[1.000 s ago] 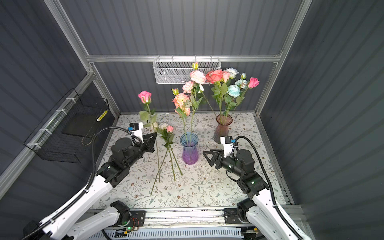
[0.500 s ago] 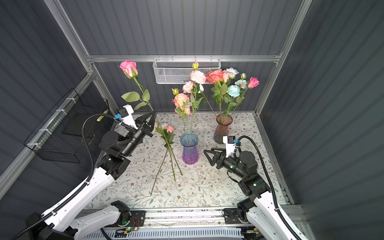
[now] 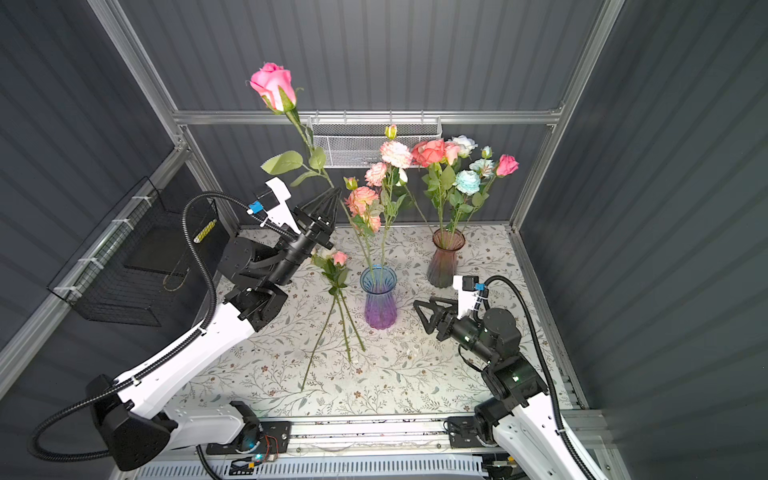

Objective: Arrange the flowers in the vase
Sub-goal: 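Lower the pink rose stem into the blue-purple vase with the left gripper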

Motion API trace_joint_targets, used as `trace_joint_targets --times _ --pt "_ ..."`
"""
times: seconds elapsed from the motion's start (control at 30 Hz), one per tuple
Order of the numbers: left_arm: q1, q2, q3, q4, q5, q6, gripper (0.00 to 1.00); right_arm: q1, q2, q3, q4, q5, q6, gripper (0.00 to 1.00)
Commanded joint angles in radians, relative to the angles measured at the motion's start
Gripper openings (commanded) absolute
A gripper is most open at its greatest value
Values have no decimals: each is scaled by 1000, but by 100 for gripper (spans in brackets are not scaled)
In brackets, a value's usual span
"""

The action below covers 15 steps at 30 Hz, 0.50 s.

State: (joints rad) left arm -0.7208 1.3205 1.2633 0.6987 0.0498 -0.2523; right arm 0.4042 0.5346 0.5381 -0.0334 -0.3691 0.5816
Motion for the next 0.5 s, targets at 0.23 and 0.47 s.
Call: trace_joint_targets --times 0.23,0.47 --pt "-28 142 -78 93 -56 80 0 2 -37 45 -83 11 -41 72" --pt "-74 150 -158 50 -60 76 0 3 -47 39 -115 62 -49 72"
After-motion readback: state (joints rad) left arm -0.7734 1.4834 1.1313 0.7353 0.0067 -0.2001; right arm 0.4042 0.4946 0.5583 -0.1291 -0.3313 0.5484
